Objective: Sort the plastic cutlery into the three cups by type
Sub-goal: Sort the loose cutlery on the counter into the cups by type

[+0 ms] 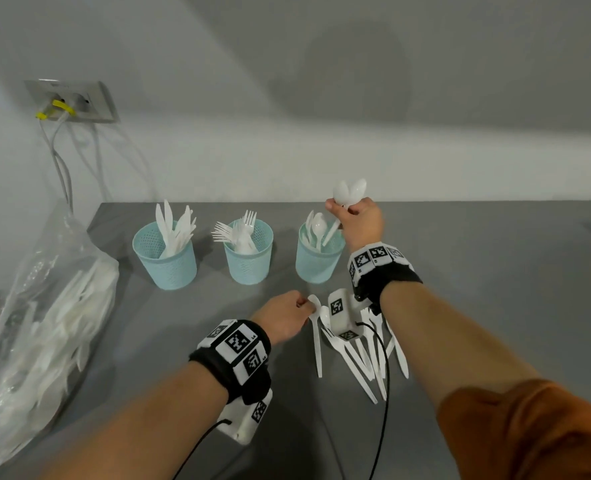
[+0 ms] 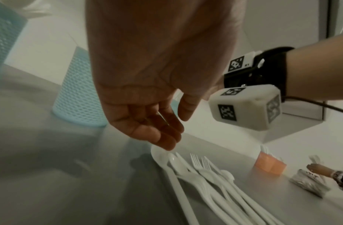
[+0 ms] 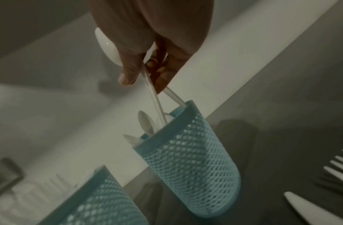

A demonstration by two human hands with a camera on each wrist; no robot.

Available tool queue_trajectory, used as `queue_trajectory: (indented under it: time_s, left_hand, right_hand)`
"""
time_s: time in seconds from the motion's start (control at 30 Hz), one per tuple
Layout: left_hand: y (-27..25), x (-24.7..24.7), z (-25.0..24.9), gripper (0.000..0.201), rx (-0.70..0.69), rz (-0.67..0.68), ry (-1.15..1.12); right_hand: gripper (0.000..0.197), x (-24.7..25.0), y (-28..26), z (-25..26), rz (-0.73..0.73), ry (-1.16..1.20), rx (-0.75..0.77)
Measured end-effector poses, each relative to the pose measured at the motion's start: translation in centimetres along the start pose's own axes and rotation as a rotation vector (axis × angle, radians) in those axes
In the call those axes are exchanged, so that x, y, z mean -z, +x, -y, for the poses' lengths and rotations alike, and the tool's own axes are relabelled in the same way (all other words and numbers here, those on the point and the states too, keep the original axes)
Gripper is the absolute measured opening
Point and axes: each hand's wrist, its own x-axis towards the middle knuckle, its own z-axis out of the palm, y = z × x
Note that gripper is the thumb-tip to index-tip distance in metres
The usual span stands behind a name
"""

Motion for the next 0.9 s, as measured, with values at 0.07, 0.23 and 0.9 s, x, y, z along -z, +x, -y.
queue_trajectory:
  time_s: [0.07, 0.23, 0.9]
  left_hand:
    - [-0.2, -0.6, 0.4, 0.03, 0.015, 0.01, 0.054]
    - [-0.4, -2.2, 1.2, 0.032, 0.09, 0.002, 0.006]
    - [-2.3, -5.5, 0.0, 0.032, 0.216, -0.008, -0.15]
  right_hand:
    - [0.044, 0.0, -0.2, -0.2, 0.036, -0.059, -0.019]
    - [0.025, 0.2, -0.8, -0.9, 0.236, -0.24, -0.019]
    - [0.043, 10.5, -9.1, -11.0, 0.303, -0.883, -0.424]
